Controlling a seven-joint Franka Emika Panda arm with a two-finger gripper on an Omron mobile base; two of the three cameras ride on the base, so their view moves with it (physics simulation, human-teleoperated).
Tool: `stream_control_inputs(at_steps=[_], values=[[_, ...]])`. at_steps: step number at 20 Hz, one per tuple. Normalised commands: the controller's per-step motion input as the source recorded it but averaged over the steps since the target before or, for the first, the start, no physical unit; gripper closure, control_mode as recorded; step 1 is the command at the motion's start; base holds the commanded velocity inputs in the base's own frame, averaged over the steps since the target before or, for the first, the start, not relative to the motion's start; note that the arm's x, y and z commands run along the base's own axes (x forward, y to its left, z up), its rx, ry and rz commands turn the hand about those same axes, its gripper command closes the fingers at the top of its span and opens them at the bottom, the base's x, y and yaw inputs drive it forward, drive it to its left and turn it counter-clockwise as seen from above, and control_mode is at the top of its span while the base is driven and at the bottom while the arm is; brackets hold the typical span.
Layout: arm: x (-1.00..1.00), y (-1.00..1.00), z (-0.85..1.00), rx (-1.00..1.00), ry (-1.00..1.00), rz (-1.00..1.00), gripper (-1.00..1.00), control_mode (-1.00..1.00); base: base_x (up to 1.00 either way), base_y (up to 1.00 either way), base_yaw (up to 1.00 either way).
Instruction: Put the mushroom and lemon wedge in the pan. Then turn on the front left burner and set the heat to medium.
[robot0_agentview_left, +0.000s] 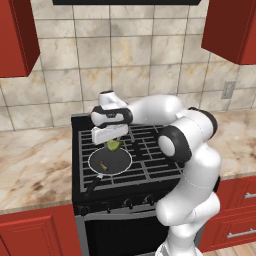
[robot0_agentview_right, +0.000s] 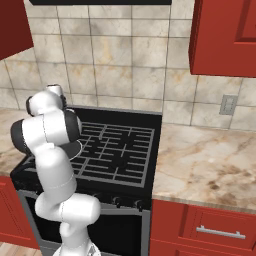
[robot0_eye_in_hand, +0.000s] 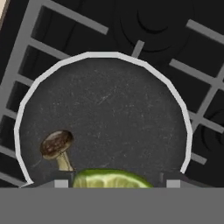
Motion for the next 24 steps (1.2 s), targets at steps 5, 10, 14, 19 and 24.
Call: stream_control_inputs(at_steps=[5, 10, 14, 19, 24], values=[[0.0, 0.0, -0.45, 0.0, 0.0, 0.0, 1.0, -1.0, 0.0, 0.0, 0.0], [0.0, 0.0, -0.43, 0.0, 0.0, 0.0, 1.0, -1.0, 0.0, 0.0, 0.0], [0.0, 0.0, -0.44, 0.0, 0.0, 0.0, 1.0, -1.0, 0.0, 0.0, 0.0], [0.0, 0.0, -0.3, 0.0, -0.01, 0.0, 1.0, -1.0, 0.0, 0.0, 0.0], [0.0, 0.0, -0.11, 0.0, -0.01, 0.0, -1.0, -1.0, 0.0, 0.0, 0.0]])
